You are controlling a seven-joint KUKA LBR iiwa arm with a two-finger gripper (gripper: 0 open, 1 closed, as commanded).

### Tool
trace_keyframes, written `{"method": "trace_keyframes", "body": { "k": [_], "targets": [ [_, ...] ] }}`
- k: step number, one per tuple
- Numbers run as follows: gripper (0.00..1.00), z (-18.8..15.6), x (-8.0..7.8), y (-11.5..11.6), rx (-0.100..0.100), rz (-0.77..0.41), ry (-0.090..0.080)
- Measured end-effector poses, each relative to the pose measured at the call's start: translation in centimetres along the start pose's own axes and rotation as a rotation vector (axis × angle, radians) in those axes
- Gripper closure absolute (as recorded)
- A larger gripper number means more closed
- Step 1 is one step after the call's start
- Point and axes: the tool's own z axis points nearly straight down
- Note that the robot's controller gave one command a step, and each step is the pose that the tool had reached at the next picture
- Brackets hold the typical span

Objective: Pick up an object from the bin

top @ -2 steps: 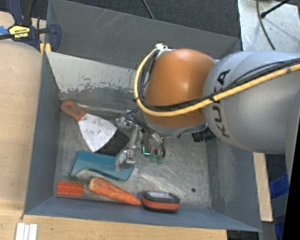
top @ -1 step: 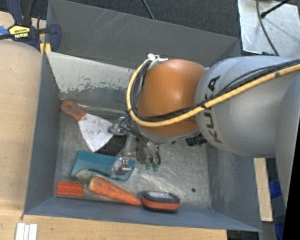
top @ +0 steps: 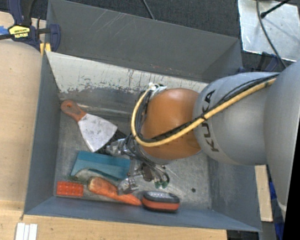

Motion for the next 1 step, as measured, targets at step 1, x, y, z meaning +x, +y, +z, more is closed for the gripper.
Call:
{"method": "trace_keyframes", "body": {
  "k": [1],
  "targets": [
    [1.0,1.54,0.63,2.28,0.013,0.677,0.007]
  ]
}}
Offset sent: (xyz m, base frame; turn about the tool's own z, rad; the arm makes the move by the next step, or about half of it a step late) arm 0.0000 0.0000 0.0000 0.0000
